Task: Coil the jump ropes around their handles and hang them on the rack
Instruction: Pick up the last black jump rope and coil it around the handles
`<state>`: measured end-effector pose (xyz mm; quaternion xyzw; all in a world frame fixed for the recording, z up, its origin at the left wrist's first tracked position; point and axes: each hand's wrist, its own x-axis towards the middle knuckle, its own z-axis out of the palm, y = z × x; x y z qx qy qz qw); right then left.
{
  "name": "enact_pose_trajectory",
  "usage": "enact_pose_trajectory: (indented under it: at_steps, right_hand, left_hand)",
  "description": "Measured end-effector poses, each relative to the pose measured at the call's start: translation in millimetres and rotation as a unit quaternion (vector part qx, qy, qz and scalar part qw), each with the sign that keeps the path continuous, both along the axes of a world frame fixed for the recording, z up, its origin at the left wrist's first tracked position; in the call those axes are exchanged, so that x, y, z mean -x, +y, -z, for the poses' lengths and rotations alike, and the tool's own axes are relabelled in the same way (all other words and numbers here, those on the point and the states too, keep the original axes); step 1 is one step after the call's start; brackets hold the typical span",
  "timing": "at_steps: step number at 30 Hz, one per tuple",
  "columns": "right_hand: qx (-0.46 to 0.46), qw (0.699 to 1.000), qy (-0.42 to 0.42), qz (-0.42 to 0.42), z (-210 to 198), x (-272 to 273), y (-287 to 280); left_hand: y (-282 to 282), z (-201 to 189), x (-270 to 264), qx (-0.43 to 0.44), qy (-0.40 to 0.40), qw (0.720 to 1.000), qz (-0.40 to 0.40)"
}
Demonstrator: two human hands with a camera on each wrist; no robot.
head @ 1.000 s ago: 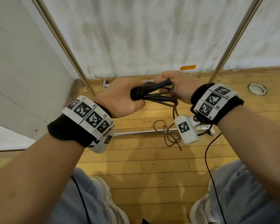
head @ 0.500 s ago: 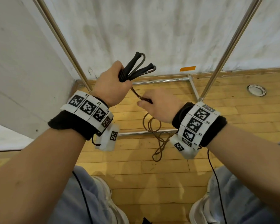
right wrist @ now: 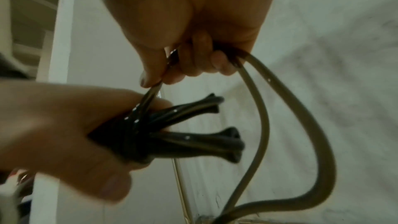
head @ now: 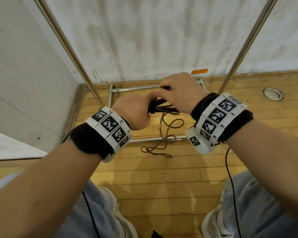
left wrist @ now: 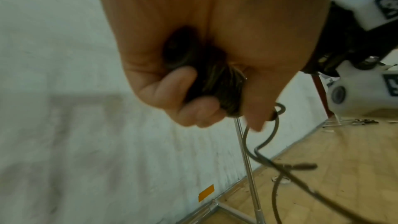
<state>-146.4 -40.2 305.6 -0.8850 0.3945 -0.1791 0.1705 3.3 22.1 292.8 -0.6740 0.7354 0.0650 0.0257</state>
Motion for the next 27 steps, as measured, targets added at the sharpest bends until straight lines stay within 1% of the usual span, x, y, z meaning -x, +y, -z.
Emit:
enact_pose_trajectory:
  at_steps: [3,5,7,9,10,11,12,13,14,15,16,17,19,21,23,27]
  right_hand:
    - [-0.046,0.996,-0.059,0.039,-1.9,4.7,-10.5]
    - [-0.100,0.991,-0.083,0.038,-2.9,8.9,-16.7]
    - [-0.169,0.980,-0.102,0.028,-4.4,15.3,-20.8]
    - [-0.237,0.962,-0.133,0.026,-3.0,19.5,-22.5]
    - [-0.278,0.946,-0.162,0.027,-0.3,19.8,-21.9]
    - [-0.333,0.920,-0.205,0.028,2.7,18.2,-19.4]
    - [-0.388,0.886,-0.251,0.025,6.2,15.2,-14.7]
    - [-0.422,0.859,-0.290,0.018,9.9,11.0,-9.0]
    - [-0.430,0.845,-0.316,0.014,13.6,6.5,-3.3]
    - [-0.428,0.839,-0.336,0.017,17.1,2.0,2.1]
    - [-0.414,0.842,-0.344,0.024,19.8,-2.5,6.5]
    - [-0.385,0.858,-0.338,0.035,21.3,-5.7,10.1]
    - [-0.296,0.908,-0.293,0.045,23.8,-12.4,17.8]
    - [-0.212,0.951,-0.226,0.030,28.3,-16.2,25.4]
    - [-0.181,0.972,-0.149,0.015,31.2,-14.9,30.2]
    - [-0.204,0.978,-0.042,-0.016,27.2,-9.5,31.3]
  left_hand:
    - [1.4,-1.3,2.2,0.034,0.062,0.997,0.003]
    - [2.4,-3.4,2.3,0.048,0.102,0.994,0.007]
    - [2.9,-6.4,0.9,0.045,0.142,0.989,0.026]
    - [4.8,-10.5,-0.4,0.040,0.180,0.982,0.034]
    - [5.9,-13.0,-0.2,0.038,0.203,0.978,0.029]
    - [6.9,-15.5,0.5,0.038,0.235,0.971,0.021]
    - [7.0,-17.6,1.3,0.040,0.274,0.961,0.008]
    - [6.6,-19.6,2.4,0.044,0.313,0.949,-0.006]
    - [5.6,-20.7,3.4,0.051,0.344,0.937,-0.022]
    - [4.5,-21.4,3.9,0.061,0.364,0.929,-0.037]
    - [2.7,-21.7,4.0,0.069,0.372,0.924,-0.054]
    - [0.7,-22.0,3.0,0.079,0.374,0.921,-0.074]
    - [-4.2,-22.6,-2.4,0.099,0.382,0.911,-0.123]
    - [-7.7,-24.3,-10.8,0.115,0.384,0.904,-0.148]
    - [-8.6,-24.7,-18.1,0.121,0.342,0.921,-0.140]
    - [-8.4,-19.8,-27.1,0.098,0.214,0.964,-0.126]
